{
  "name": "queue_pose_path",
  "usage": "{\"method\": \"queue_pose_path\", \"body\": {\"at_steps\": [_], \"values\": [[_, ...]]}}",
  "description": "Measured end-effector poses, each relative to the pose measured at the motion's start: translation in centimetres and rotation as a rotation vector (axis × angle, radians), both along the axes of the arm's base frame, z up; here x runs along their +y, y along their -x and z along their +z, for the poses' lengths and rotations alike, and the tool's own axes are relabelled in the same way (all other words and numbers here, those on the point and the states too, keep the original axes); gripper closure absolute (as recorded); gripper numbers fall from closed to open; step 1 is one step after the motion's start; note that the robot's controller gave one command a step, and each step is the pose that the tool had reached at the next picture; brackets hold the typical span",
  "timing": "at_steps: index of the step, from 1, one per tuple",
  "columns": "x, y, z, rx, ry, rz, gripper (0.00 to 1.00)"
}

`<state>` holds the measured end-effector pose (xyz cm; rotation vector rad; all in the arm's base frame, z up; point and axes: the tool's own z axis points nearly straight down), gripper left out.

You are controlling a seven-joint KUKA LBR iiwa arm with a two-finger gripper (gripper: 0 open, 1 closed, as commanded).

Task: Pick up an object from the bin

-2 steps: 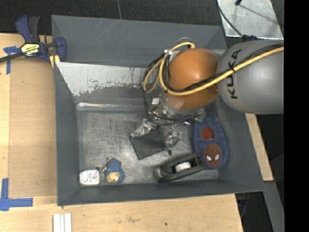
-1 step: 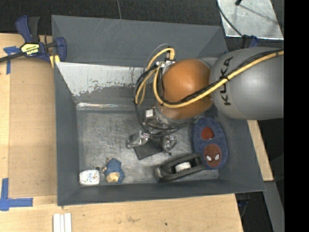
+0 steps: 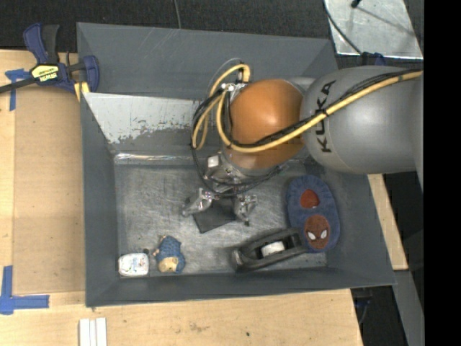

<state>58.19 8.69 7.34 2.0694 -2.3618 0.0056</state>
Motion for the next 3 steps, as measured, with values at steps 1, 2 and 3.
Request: {"method": "queue_pose_path", "body": {"at_steps": [1,2,3], "values": [[1.5,-1.2,0.0,-0.001,-0.002,0.316,0.0],[2.0,-1.4,0.3,-0.009,-0.01,0.315,1.0],[2.1,-2.1,16.8,-0.01,-0.005,0.311,1.0]]}}
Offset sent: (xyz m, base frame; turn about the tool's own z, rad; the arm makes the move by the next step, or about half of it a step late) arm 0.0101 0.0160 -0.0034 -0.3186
